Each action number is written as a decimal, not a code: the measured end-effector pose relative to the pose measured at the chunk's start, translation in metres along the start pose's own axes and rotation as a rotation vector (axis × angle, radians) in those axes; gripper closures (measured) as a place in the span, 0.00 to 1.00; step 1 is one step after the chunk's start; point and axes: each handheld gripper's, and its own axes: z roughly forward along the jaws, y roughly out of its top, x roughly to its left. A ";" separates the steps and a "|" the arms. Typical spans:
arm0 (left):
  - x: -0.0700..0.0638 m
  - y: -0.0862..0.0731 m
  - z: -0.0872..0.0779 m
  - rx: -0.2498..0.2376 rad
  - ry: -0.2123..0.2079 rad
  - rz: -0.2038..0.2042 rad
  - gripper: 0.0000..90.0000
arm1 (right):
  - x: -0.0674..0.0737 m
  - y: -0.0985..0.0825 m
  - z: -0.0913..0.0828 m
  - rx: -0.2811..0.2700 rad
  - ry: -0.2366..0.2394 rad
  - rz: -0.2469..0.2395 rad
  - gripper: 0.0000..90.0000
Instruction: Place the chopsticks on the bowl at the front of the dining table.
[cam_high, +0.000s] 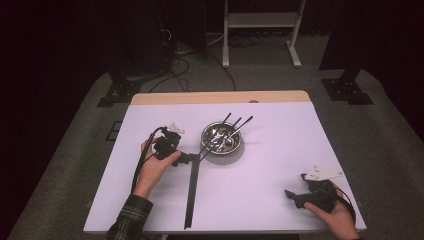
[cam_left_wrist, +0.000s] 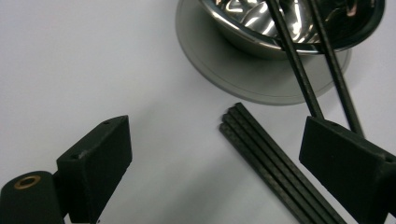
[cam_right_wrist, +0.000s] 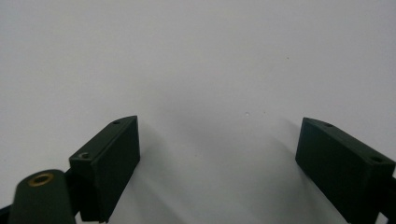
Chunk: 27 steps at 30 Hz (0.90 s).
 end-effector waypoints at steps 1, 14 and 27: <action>-0.002 0.001 0.001 -0.001 -0.011 0.006 0.10 | 0.000 0.000 0.000 0.000 0.000 0.001 0.13; -0.021 0.006 0.006 0.002 -0.079 0.044 0.10 | 0.000 0.000 0.000 0.001 0.000 0.000 0.13; -0.026 0.014 0.000 -0.038 -0.085 0.025 0.10 | 0.000 0.000 0.000 0.001 0.000 0.000 0.13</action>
